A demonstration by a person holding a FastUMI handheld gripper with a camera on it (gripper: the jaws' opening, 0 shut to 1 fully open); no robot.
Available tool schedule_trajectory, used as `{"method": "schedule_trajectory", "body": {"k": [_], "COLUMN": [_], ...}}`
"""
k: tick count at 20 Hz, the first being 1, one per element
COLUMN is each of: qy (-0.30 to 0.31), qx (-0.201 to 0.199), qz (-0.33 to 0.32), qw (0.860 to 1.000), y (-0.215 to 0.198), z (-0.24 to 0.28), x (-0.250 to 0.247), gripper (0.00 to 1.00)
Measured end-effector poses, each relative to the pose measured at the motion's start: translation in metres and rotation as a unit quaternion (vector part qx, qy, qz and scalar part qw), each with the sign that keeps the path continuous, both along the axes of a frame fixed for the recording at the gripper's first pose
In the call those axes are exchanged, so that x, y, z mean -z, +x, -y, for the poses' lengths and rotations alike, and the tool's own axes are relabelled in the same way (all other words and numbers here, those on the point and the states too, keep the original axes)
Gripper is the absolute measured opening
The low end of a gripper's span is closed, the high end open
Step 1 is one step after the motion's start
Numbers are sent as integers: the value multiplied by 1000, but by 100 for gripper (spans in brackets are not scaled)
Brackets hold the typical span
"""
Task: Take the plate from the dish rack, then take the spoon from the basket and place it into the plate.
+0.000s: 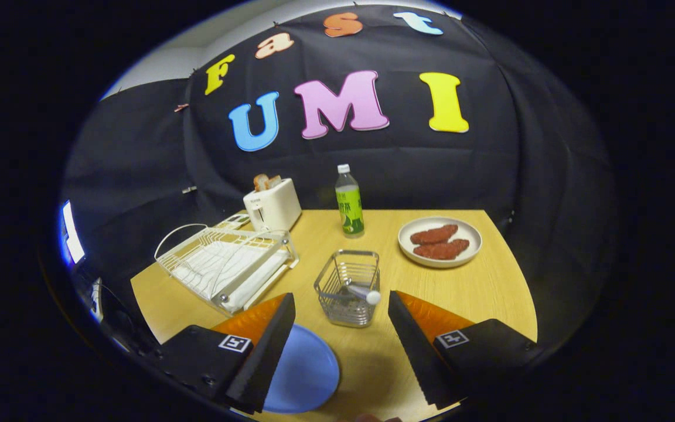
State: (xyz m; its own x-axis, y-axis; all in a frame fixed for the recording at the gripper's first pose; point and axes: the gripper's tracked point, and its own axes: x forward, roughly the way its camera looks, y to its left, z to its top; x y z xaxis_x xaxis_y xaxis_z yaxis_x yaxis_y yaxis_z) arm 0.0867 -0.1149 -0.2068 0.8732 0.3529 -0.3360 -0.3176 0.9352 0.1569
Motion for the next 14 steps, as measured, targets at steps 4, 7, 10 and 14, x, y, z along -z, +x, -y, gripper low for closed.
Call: {"method": "schedule_trajectory", "body": {"k": [4,7,10,14], "qy": [-18,-29,-46,-55], "qx": [4,1,-18,-36], "qz": [13,34,50,70], "qw": [1000,999,998,995], "y": [25,38,45,48], "z": [3,2,-2,-11], "x": [12,16,25,32], "gripper": [98,95,77,73]}}
